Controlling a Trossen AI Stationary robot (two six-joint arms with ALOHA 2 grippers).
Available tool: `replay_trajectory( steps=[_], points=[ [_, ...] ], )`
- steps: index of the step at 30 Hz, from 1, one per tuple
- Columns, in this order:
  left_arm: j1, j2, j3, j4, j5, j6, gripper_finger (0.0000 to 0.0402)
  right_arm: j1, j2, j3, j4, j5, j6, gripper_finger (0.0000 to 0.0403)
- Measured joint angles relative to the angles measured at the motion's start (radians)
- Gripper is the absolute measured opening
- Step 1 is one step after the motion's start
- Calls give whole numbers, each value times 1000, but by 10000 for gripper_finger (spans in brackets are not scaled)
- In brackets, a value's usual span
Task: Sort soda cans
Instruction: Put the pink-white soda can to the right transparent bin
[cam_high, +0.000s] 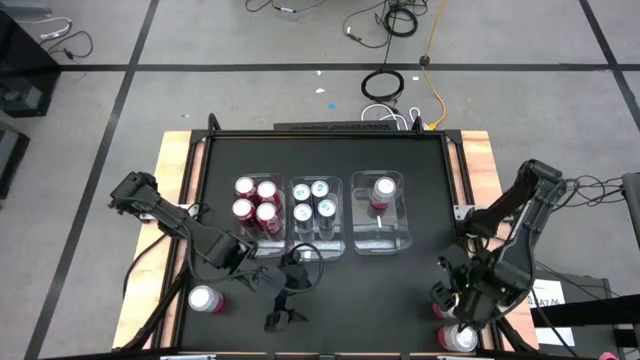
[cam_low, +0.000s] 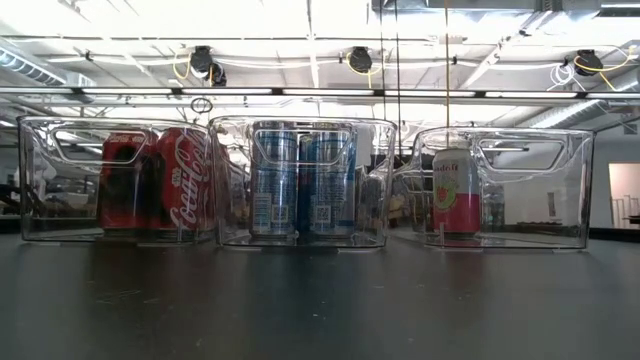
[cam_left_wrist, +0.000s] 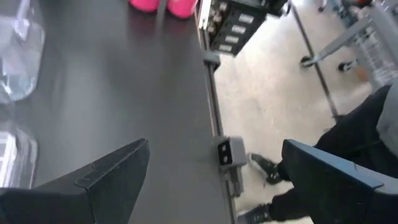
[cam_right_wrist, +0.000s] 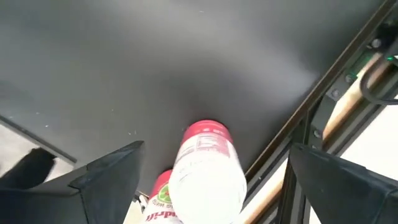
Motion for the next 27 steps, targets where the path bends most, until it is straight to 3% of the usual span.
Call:
replay_trajectory(
  steps=[7, 11, 18, 27],
  points=[
    [5, 1, -86, 83, 40, -26, 375, -3, -117, -179, 231, -21, 25, 391],
    [14, 0, -143, 167, 60, -26, 375, -2, -80, -171, 225, -38, 32, 391],
    [42, 0, -165, 182, 96, -27, 375, 9, -9, -168, 233, -158, 19, 391],
    [46, 0, -166, 181, 102, -27, 375, 40, 9, -168, 283, -158, 24, 391]
  ],
)
